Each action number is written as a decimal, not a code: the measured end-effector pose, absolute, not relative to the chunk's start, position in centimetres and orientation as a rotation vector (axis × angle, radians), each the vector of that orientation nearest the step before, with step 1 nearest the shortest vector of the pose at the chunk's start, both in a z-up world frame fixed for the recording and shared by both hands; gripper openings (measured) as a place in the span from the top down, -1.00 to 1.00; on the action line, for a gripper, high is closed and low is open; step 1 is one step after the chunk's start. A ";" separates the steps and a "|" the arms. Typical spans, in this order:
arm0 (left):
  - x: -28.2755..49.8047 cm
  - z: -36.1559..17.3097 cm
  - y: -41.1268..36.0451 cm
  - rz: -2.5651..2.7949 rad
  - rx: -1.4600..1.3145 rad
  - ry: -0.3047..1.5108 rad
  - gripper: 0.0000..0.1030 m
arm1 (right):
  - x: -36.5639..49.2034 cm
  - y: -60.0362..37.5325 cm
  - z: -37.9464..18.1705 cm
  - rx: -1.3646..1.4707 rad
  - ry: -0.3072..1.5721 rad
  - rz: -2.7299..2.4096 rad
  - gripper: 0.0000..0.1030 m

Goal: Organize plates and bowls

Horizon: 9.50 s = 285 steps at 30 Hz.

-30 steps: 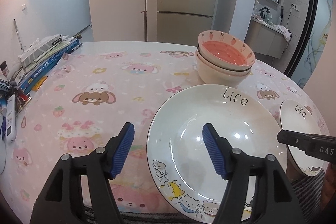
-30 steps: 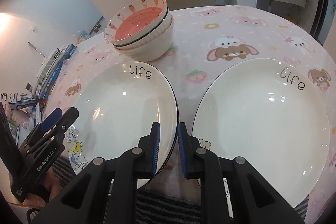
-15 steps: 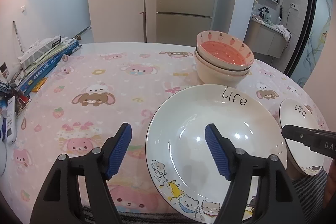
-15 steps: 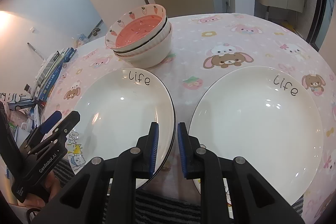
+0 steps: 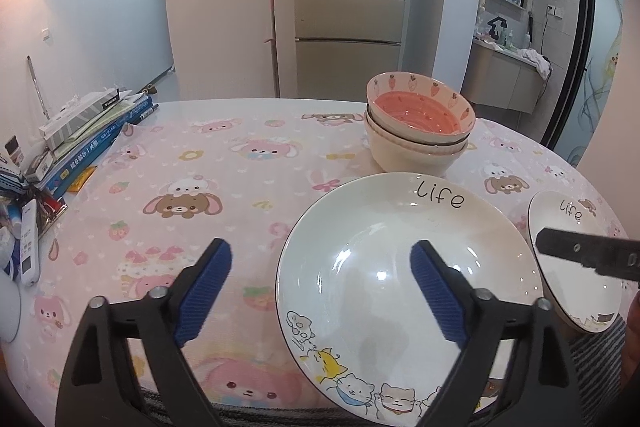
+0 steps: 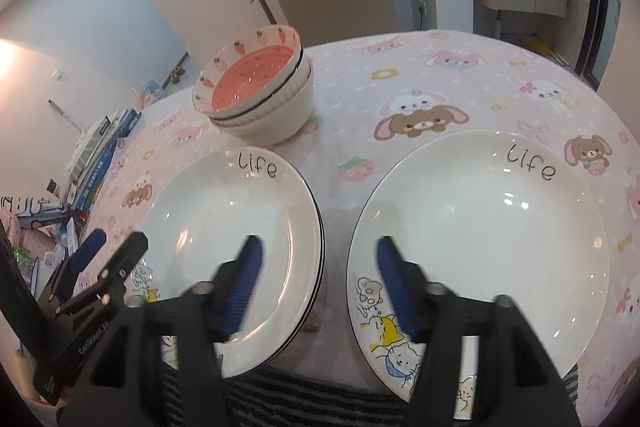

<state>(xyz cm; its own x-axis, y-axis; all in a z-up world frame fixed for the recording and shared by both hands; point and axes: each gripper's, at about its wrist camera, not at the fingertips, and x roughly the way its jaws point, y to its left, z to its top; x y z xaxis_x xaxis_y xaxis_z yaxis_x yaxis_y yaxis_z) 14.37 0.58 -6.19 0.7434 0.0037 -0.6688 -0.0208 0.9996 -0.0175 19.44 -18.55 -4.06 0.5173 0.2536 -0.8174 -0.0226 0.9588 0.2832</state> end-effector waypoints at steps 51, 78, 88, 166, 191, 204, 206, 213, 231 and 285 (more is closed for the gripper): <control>17.1 0.4 -17.6 -0.544 0.103 0.820 -0.98 | 11.0 -38.8 0.3 0.211 0.978 0.058 -0.74; 23.2 -6.1 -19.8 -0.517 0.127 0.969 -0.97 | 15.3 -40.9 -8.9 0.632 1.158 0.180 -0.20; 24.4 -8.4 -19.5 -0.499 0.064 1.063 0.31 | 14.8 -40.4 -9.9 0.675 1.178 0.188 0.34; 15.3 1.8 2.4 -0.173 -0.126 0.904 0.67 | 16.0 -18.3 3.8 0.356 1.008 0.292 0.43; 16.7 -6.8 3.3 -0.039 -0.033 1.005 0.67 | 18.0 -14.5 -2.3 0.240 1.041 0.281 0.42; 16.3 -7.7 1.3 -0.002 0.100 0.967 0.66 | 17.1 -14.2 -4.2 0.117 1.073 0.240 0.42; 16.2 -7.8 1.4 -0.005 0.102 0.965 0.66 | 17.0 -14.1 -4.2 0.111 1.074 0.240 0.42; 15.9 -7.8 1.4 -0.009 0.108 0.956 0.66 | 16.7 -14.0 -4.6 0.071 1.073 0.247 0.43; 15.3 -7.8 0.5 0.039 0.200 0.903 0.76 | 16.6 -13.1 -5.2 -0.087 1.030 0.141 0.52; 14.7 -5.8 1.0 0.019 0.118 0.708 -0.83 | 15.5 -13.9 -1.8 -0.109 0.761 0.097 -0.29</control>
